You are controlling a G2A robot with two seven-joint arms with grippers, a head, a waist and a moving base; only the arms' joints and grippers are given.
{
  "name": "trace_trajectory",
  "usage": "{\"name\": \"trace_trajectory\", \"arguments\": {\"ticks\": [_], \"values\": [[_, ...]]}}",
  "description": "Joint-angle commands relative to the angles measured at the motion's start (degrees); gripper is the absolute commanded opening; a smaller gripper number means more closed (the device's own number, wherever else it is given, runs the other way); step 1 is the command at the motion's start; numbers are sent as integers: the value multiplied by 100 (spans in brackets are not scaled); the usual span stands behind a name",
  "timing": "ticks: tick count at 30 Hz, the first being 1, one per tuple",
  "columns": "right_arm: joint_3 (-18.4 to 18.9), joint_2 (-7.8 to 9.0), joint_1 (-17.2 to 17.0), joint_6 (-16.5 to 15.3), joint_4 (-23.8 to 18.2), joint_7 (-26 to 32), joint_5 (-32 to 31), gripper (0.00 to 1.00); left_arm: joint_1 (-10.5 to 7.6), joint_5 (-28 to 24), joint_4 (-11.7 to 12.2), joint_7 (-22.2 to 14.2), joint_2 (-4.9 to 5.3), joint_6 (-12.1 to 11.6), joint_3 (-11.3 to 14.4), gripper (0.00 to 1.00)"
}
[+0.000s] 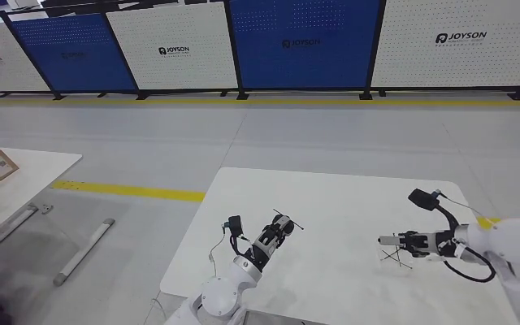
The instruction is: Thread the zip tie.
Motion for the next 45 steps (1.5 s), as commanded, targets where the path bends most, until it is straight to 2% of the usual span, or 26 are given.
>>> {"name": "trace_trajectory", "arguments": {"ticks": [1,4,8,10,12,22,25,27,32,45], "values": [[-189,0,126,131,88,98,-130,100,0,0,0,0,0,0,0,0],[-535,0,435,475,332,98,-337,100,0,0,0,0,0,0,0,0],[-1198,-60,976,883,788,98,-610,100,0,0,0,0,0,0,0,0],[-1469,-109,1206,937,1004,98,-725,100,0,0,0,0,0,0,0,0],[-1649,-156,1377,857,1192,98,-787,100,0,0,0,0,0,0,0,0],[-1649,-156,1377,857,1192,98,-787,100,0,0,0,0,0,0,0,0],[-1743,-152,1315,642,1131,52,-989,100,0,0,0,0,0,0,0,0],[-1899,-164,1369,616,1148,98,-1149,100,0,0,0,0,0,0,0,0],[-2406,-231,1729,678,1392,98,-1255,100,0,0,0,0,0,0,0,0],[-2486,-263,1696,608,1446,-1,-1340,100,0,0,0,0,0,0,0,0]]}}
